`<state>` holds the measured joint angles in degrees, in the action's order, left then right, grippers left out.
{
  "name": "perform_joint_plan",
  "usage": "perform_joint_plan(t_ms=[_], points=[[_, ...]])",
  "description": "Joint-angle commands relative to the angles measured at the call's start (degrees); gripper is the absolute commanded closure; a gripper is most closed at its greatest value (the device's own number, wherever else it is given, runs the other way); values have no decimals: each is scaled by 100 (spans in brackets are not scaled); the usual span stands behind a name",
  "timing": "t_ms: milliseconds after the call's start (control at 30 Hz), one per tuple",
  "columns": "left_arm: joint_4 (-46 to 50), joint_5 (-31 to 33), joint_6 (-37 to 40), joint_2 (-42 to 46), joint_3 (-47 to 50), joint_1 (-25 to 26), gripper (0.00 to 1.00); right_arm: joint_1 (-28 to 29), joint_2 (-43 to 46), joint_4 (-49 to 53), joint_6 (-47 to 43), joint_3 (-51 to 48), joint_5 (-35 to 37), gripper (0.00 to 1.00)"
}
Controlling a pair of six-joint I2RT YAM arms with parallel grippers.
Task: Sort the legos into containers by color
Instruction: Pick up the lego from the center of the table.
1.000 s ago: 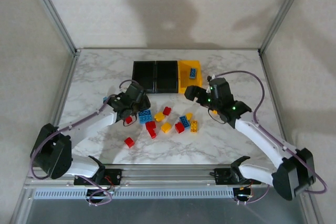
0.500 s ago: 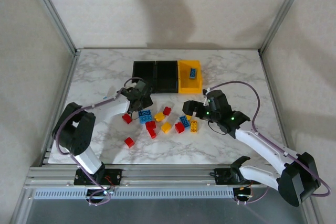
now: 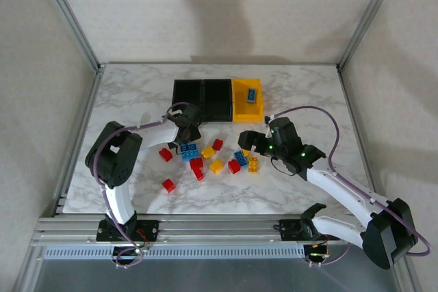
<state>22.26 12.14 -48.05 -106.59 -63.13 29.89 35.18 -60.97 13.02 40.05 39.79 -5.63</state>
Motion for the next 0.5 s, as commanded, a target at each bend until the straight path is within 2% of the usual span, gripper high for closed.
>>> perform_joint_plan(t_ms=[0,333,467], points=[[-33,234,-100,-146,-190,-46,22,65,-19,-85,81,-113,124,10],[30,218,10,-89,-71,-48,51,58,-11,-70,91,-81,154,11],[140,274,87,129,3,-45,57,62,-20,-81,92,-62,135,11]])
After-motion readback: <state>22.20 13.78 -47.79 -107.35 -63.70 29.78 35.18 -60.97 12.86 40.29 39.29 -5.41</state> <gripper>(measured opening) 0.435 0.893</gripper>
